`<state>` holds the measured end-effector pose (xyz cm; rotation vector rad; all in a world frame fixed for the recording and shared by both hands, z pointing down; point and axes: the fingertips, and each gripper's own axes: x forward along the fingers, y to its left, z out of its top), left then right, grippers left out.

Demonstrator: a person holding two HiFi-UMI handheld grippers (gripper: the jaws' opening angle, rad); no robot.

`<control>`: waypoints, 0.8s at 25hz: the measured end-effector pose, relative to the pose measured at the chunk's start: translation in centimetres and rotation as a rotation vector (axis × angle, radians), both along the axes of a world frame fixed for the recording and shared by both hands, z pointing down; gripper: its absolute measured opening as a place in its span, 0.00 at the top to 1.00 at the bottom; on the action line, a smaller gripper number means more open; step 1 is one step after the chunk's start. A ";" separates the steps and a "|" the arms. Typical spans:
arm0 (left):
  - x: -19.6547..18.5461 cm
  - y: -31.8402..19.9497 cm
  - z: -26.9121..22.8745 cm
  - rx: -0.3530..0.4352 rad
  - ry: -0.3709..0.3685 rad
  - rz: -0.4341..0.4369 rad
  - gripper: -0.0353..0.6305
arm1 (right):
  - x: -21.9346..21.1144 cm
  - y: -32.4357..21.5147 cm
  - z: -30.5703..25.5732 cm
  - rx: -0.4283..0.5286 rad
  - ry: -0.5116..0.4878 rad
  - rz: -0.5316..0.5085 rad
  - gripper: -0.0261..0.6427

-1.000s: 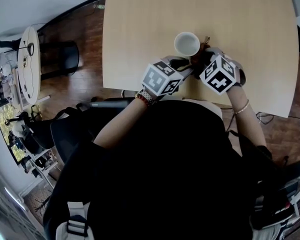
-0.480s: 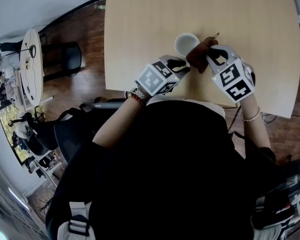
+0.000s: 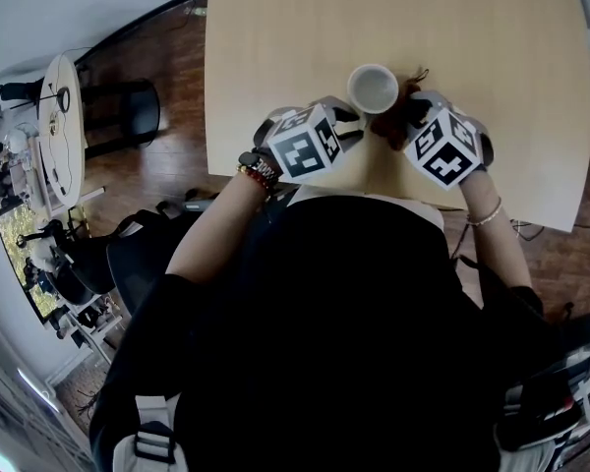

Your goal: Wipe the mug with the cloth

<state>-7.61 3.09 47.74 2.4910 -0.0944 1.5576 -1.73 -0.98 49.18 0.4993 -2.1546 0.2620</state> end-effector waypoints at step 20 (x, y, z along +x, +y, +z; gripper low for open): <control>-1.1 -0.7 -0.1 0.094 -0.060 0.302 0.81 | 4.0 -1.0 -3.8 0.033 -0.073 0.037 0.87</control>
